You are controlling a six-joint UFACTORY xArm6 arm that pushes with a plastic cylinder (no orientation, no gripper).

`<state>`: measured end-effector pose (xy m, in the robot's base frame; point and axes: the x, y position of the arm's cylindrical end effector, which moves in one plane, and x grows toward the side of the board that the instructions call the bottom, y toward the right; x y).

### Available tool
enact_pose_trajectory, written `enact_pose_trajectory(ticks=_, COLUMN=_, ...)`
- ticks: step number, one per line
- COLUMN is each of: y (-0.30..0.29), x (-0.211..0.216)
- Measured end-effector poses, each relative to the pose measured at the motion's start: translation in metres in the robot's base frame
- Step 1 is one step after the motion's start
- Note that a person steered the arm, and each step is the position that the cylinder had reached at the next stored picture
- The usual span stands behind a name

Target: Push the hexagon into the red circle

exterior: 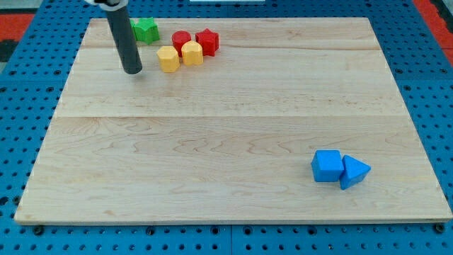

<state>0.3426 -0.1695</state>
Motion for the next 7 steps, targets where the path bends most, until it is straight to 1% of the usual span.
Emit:
enact_pose_trajectory(ticks=2, y=0.05, x=0.0)
enact_pose_trajectory(ticks=3, y=0.055, x=0.0)
enact_pose_trajectory(ticks=5, y=0.055, x=-0.014)
enact_pose_trajectory(ticks=6, y=0.003, x=-0.052)
enact_pose_trajectory(ticks=7, y=-0.042, x=-0.104)
